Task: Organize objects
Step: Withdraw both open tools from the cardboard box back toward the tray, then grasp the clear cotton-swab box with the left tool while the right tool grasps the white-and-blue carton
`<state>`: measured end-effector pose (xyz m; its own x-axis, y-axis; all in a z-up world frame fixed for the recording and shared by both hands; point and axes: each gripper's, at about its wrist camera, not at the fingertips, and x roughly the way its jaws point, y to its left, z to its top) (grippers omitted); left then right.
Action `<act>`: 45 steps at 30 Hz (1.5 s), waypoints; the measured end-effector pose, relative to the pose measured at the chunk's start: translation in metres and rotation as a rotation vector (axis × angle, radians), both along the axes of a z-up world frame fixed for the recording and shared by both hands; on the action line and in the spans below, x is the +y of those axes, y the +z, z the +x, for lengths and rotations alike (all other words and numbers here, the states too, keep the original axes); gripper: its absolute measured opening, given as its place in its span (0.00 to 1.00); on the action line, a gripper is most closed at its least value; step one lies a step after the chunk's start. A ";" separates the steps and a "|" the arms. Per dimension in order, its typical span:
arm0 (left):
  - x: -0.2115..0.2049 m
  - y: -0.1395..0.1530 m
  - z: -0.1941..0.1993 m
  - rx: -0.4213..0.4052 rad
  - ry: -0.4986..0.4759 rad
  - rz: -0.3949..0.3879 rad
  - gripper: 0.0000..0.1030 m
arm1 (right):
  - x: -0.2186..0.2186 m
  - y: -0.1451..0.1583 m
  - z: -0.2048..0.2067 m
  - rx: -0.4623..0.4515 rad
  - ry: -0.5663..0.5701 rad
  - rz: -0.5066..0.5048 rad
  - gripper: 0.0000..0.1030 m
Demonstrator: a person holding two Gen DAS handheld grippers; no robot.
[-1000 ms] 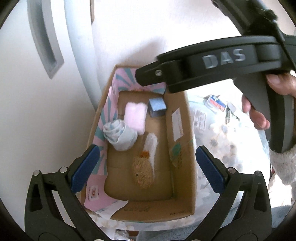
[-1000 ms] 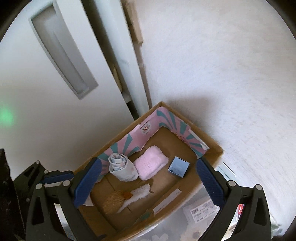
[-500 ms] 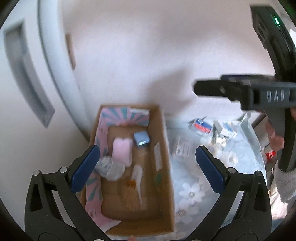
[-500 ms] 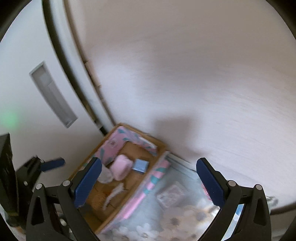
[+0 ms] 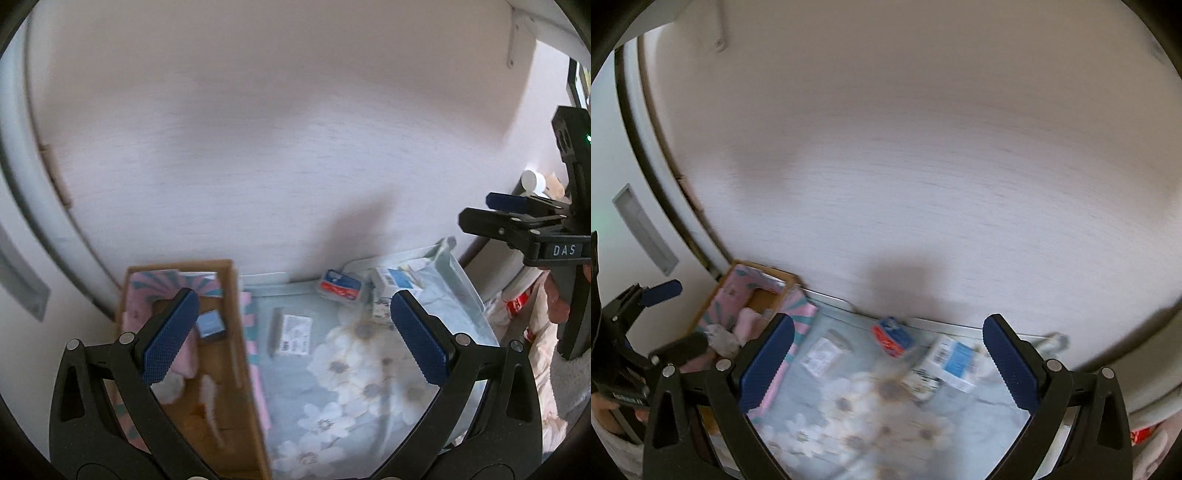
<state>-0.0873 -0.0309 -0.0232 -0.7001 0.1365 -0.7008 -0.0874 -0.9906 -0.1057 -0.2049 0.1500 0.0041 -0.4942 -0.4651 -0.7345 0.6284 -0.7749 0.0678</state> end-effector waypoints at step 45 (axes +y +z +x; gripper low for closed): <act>0.062 -0.220 -0.098 -0.352 0.192 -0.107 1.00 | 0.033 -0.221 -0.086 -0.411 -0.287 0.035 0.99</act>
